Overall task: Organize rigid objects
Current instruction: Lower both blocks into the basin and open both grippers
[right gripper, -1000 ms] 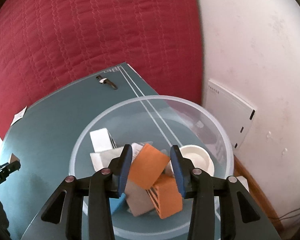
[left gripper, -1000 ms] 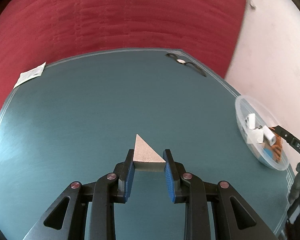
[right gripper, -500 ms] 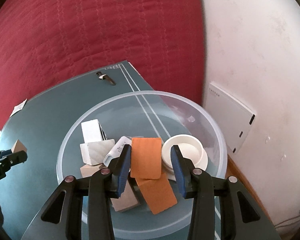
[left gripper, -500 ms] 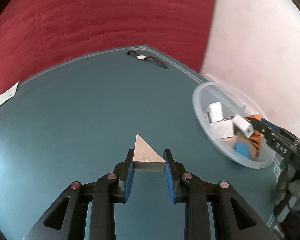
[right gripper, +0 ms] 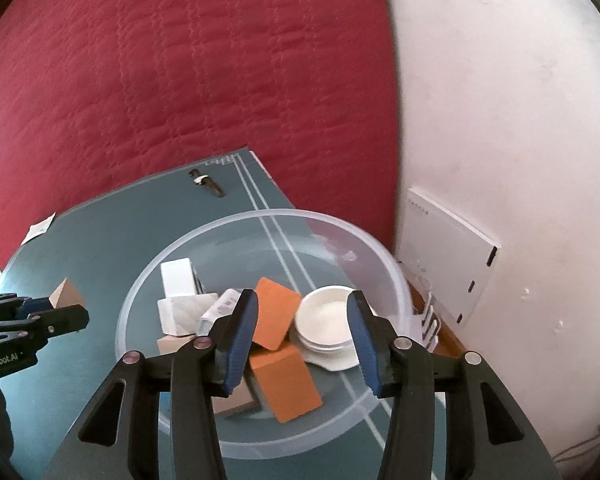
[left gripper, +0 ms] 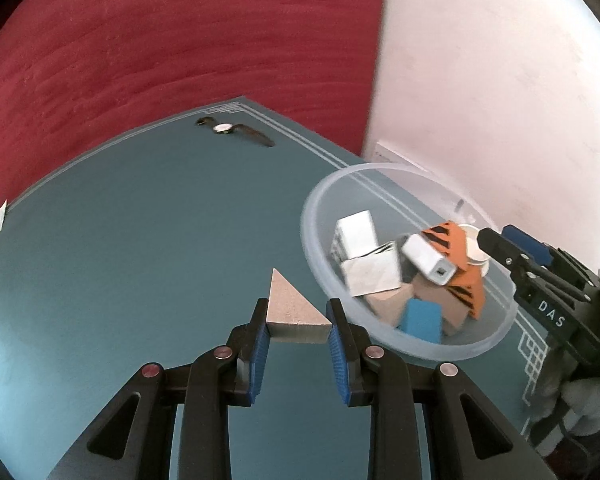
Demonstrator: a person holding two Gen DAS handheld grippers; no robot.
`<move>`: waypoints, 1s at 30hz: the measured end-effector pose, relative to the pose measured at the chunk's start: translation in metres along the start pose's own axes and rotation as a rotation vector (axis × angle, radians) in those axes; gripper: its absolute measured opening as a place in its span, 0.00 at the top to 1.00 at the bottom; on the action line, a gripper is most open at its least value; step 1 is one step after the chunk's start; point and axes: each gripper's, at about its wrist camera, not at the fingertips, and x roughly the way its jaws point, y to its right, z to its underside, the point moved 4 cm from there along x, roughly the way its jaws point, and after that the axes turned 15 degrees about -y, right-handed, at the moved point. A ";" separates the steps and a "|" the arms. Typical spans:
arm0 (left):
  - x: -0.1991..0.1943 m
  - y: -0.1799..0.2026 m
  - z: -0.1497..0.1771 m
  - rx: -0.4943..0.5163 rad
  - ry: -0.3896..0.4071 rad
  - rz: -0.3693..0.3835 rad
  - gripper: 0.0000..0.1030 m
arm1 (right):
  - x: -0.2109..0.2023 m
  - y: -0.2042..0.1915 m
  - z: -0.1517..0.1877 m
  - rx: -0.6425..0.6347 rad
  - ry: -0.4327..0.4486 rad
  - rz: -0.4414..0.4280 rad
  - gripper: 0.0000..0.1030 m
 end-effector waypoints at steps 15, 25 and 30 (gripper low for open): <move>0.009 0.036 -0.019 0.073 0.016 0.018 0.72 | 0.000 0.013 0.004 0.050 -0.003 0.026 0.50; 0.012 0.046 -0.026 0.109 0.020 0.027 0.72 | 0.007 0.013 0.003 0.056 -0.002 0.027 0.47; 0.013 0.050 -0.029 0.121 0.019 0.027 0.72 | 0.007 0.013 0.004 0.060 -0.002 0.028 0.47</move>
